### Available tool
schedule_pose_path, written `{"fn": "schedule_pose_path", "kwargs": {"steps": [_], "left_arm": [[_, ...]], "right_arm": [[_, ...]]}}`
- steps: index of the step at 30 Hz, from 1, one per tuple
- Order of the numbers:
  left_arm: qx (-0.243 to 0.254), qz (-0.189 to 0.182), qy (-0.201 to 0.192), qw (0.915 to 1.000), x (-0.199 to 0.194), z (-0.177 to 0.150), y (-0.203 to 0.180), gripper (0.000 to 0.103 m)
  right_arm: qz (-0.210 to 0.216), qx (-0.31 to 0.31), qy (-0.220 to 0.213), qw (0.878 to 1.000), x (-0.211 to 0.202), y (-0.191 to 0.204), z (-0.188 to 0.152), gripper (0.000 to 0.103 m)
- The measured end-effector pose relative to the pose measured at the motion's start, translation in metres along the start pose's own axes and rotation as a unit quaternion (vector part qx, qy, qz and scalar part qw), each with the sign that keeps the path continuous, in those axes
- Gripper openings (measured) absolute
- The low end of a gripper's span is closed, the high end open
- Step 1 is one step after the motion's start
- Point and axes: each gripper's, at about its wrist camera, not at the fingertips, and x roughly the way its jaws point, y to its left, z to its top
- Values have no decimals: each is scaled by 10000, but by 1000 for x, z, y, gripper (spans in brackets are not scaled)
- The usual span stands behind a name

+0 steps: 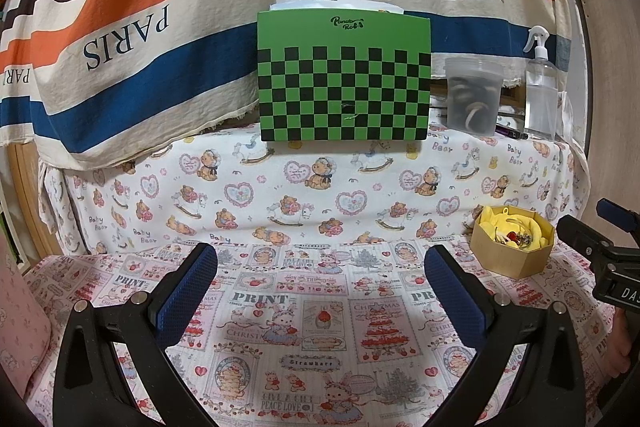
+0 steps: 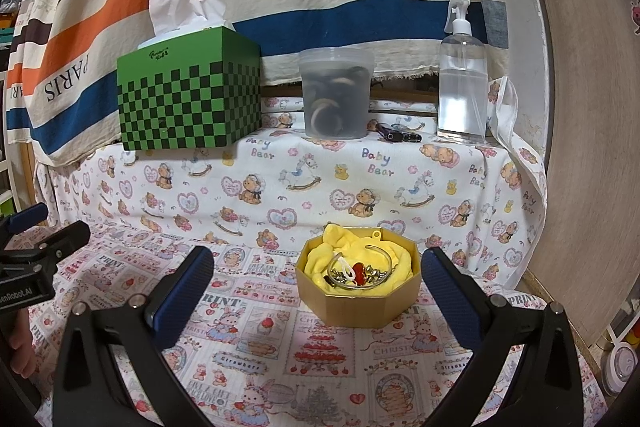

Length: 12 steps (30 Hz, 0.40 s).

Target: Organize jewelry

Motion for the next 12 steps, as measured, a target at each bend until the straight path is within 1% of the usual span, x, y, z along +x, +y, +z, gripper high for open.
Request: {"fn": "schedule_pose_path", "kwargs": {"steps": [12], "left_arm": [[22, 4, 4, 10000, 1, 0, 0, 103]], "right_arm": [[18, -20, 20, 10000, 1, -1, -1, 103]]}}
